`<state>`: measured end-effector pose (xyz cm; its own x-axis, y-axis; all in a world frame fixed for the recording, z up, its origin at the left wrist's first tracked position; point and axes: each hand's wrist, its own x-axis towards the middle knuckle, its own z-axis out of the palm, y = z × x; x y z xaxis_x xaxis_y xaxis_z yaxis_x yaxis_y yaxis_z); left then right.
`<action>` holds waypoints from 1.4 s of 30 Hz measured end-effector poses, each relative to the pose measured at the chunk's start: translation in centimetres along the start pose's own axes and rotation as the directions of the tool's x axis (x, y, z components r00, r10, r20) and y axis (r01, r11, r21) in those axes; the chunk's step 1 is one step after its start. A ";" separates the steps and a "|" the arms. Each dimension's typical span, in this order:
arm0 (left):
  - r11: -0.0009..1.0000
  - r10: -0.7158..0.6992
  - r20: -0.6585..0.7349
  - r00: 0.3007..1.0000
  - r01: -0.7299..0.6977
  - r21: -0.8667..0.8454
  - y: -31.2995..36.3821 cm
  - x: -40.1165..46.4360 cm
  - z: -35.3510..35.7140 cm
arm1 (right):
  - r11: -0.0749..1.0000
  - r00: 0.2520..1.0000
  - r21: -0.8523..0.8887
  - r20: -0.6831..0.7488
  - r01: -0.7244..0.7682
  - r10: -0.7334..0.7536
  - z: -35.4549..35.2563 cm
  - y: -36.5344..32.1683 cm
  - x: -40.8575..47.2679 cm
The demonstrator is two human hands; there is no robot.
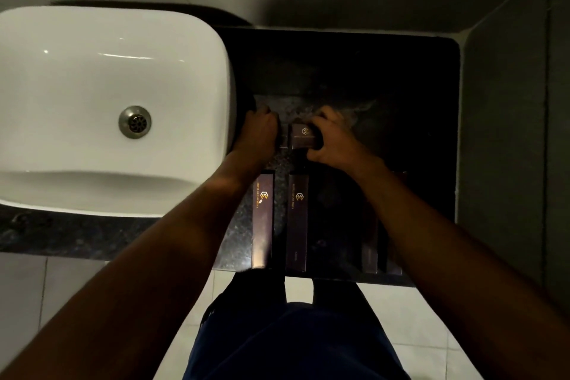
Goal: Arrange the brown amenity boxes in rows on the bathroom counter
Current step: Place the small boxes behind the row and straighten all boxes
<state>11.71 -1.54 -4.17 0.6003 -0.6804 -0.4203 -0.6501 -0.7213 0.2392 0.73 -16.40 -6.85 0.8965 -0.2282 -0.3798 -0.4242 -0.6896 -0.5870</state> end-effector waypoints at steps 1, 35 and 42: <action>1.000 0.001 0.004 1.000 -0.001 -0.006 0.0 0.0 0.1 | 1.000 1.000 0.007 -0.003 0.000 0.000 0.0 0.0 -0.1; 0.643 -0.512 0.045 0.858 0.417 -0.642 1.9 -14.0 6.6 | 0.832 0.848 0.301 -0.117 -0.466 0.517 8.7 -5.2 -12.7; 0.855 -0.124 -0.286 0.950 -0.044 -0.517 1.5 -8.0 1.6 | 0.970 0.934 0.166 -0.281 -0.179 0.221 2.9 -3.1 -4.3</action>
<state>5.19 3.08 -1.82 0.7842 -0.5940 -0.1791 -0.3412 -0.6540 0.6751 -2.16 -11.33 -5.46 0.7796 -0.5584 -0.2834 -0.5933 -0.5140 -0.6195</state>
